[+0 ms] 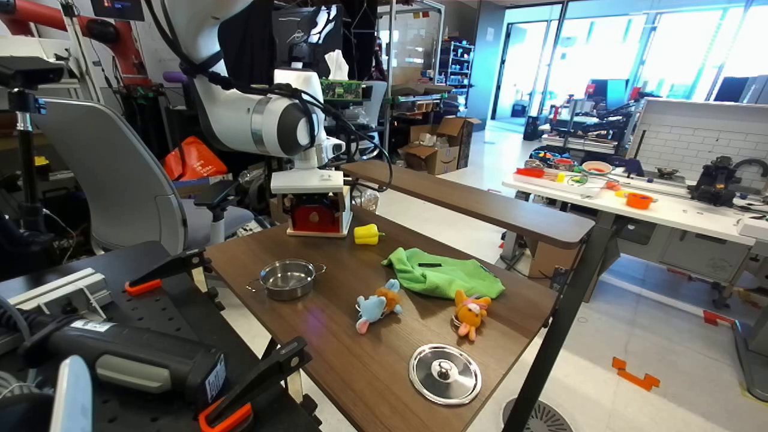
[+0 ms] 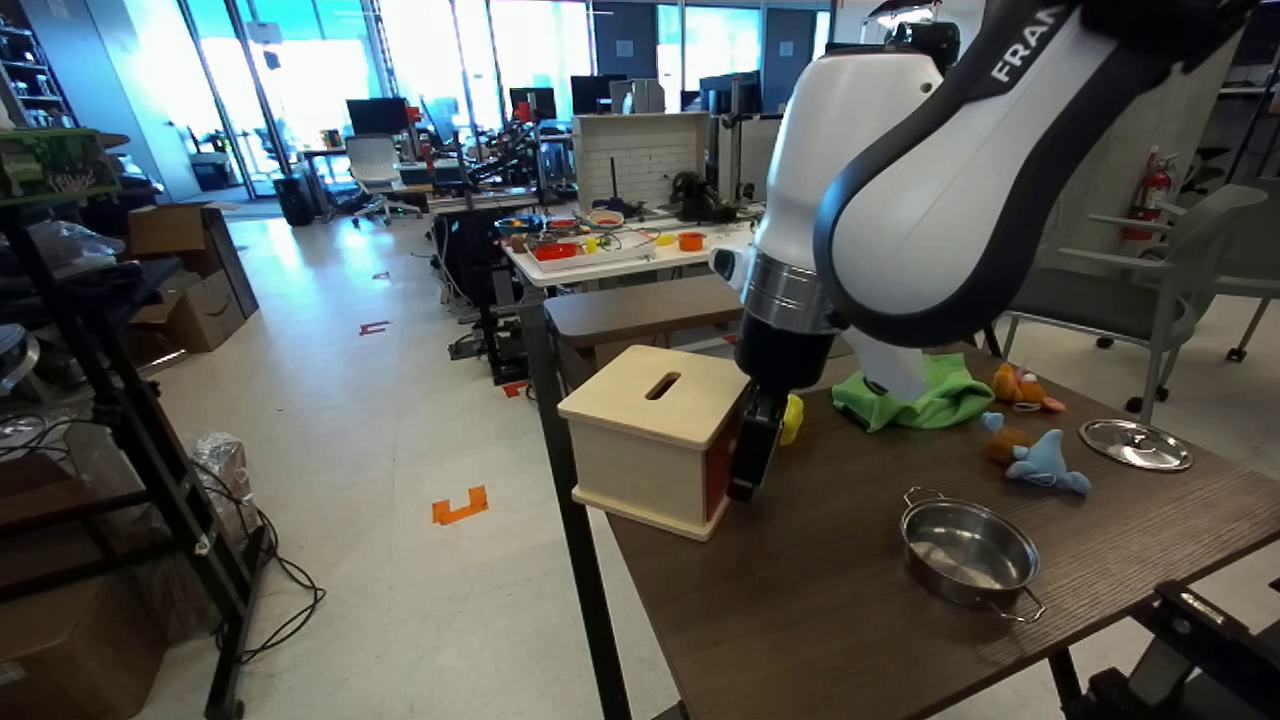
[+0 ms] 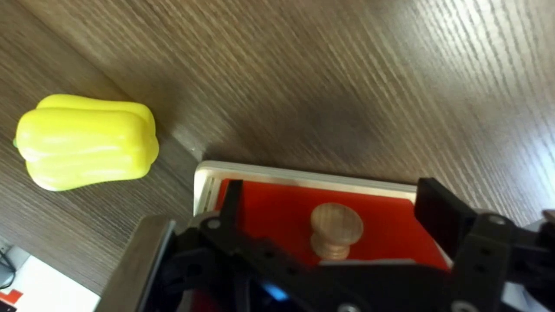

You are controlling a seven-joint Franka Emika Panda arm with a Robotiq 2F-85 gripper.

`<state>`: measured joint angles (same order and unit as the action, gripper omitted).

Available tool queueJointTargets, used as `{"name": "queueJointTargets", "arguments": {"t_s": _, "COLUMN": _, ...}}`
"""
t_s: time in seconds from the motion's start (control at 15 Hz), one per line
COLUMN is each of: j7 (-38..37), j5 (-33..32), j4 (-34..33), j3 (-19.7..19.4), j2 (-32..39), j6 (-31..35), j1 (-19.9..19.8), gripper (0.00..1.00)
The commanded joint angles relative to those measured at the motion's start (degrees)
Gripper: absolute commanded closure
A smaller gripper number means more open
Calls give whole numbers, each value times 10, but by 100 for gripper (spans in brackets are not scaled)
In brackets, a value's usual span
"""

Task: Move the green towel to the right, close the drawer, move the plush toy to the left

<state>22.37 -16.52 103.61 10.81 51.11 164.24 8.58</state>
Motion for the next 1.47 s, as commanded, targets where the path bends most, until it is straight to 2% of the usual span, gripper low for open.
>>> {"name": "queueJointTargets", "arguments": {"t_s": 0.0, "j7": -7, "j5": -6, "j4": -25, "j3": -9, "j2": 18, "j6": 20, "j1": 10, "gripper": 0}}
{"name": "queueJointTargets", "arguments": {"t_s": 0.2, "j7": -25, "j5": -5, "j4": -15, "j3": -28, "j2": 0, "j6": -11, "j1": 21, "gripper": 0}}
{"name": "queueJointTargets", "arguments": {"t_s": 0.4, "j7": -74, "j5": -9, "j4": 7, "j3": -75, "j2": -32, "j6": -49, "j1": 49, "gripper": 0}}
{"name": "queueJointTargets", "arguments": {"t_s": 0.67, "j7": -130, "j5": -13, "j4": 39, "j3": -117, "j2": -78, "j6": -149, "j1": 72, "gripper": 0}}
{"name": "queueJointTargets", "arguments": {"t_s": 0.87, "j7": -141, "j5": 1, "j4": 55, "j3": -105, "j2": -111, "j6": -206, "j1": 46, "gripper": 0}}
{"name": "queueJointTargets", "arguments": {"t_s": 1.07, "j7": -137, "j5": 18, "j4": 64, "j3": -97, "j2": -135, "j6": -219, "j1": 11, "gripper": 0}}
{"name": "queueJointTargets", "arguments": {"t_s": 1.4, "j7": -128, "j5": 51, "j4": 35, "j3": -103, "j2": -120, "j6": -267, "j1": -47, "gripper": 0}}
